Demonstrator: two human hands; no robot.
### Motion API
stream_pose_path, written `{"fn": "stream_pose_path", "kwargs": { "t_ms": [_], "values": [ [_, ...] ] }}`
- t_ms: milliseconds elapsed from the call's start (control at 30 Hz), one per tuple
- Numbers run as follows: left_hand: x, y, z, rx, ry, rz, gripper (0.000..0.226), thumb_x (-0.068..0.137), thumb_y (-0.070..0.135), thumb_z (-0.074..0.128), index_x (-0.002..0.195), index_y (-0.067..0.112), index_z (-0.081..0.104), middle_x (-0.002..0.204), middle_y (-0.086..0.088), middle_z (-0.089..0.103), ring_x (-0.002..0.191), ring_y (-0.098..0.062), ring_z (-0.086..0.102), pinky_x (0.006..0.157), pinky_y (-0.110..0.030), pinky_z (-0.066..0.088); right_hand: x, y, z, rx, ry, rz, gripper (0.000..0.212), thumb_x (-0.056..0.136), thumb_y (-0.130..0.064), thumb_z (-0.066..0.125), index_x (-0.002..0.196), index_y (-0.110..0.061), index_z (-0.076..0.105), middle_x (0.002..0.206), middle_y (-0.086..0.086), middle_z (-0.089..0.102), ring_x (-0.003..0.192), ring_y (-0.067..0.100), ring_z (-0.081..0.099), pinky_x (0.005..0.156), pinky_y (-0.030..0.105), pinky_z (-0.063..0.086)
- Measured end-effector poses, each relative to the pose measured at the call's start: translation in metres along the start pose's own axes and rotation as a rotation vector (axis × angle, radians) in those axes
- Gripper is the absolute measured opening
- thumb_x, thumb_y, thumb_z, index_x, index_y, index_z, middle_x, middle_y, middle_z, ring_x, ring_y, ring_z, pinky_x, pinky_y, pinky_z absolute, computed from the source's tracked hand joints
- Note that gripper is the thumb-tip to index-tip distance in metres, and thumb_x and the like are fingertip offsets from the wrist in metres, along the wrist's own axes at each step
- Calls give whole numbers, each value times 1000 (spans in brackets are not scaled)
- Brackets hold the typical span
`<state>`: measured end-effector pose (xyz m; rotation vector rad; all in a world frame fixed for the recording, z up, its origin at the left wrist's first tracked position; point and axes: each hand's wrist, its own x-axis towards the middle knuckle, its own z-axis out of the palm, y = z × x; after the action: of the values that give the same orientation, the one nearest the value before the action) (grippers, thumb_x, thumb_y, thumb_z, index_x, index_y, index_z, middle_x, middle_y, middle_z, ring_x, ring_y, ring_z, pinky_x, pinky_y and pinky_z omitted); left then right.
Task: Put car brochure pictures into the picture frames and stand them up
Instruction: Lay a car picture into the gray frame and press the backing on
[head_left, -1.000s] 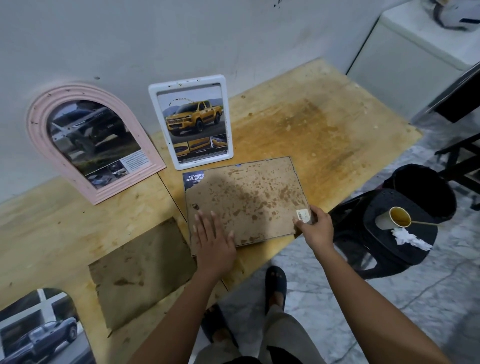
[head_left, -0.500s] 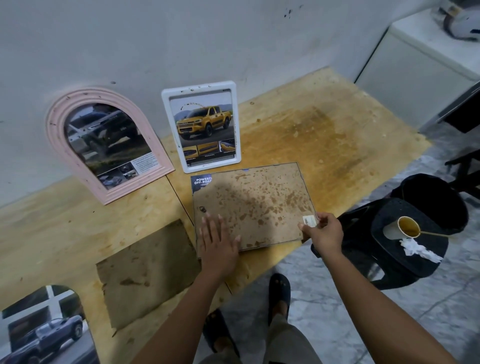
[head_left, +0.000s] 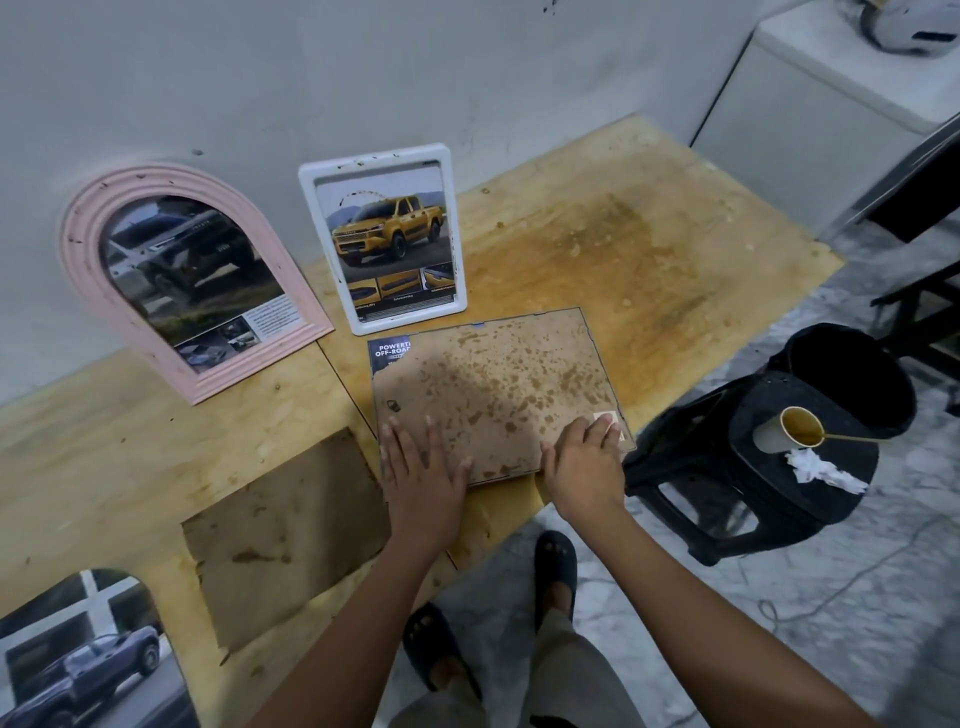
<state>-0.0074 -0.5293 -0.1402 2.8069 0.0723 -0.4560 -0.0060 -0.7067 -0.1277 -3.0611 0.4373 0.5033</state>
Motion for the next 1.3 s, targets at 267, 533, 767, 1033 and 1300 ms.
{"fn": "stream_pose_path", "kwargs": {
  "t_ms": [267,533,767,1033,1300],
  "values": [
    [2,-3,5,-1,12,7,87,78,71,-9,148,19,-14,150,-20,-28,136,-29,-33,107,-35,-23,6,-4,-1,-45,58,-2,61,75,-39,72,96,17,64,97,46,58,90,55,61,78,52,54],
    [4,-5,13,-67,70,40,90,72,74,-22,143,19,-11,147,-18,-26,136,-29,-28,107,-33,-26,11,-6,-8,34,52,2,55,70,-33,77,85,17,62,87,47,58,81,58,61,59,51,56],
    [6,-2,9,-33,14,2,85,81,70,-5,147,18,-12,146,-19,-32,134,-29,-34,109,-38,-22,11,-1,-2,16,100,-24,44,79,-30,68,89,12,63,97,41,62,86,50,64,52,43,55],
    [1,-1,-4,-112,13,17,70,97,53,27,150,18,-2,153,-21,-20,141,-33,-22,114,-38,-13,8,54,-11,634,266,123,34,89,-13,60,121,-3,58,130,12,50,113,27,49,87,36,45],
    [1,-29,-18,-318,152,22,57,100,26,39,149,8,15,158,-6,10,145,-18,6,116,-28,3,17,61,-10,1150,46,569,25,84,-20,68,102,-5,60,102,17,64,89,31,58,71,37,44]
  ]
}}
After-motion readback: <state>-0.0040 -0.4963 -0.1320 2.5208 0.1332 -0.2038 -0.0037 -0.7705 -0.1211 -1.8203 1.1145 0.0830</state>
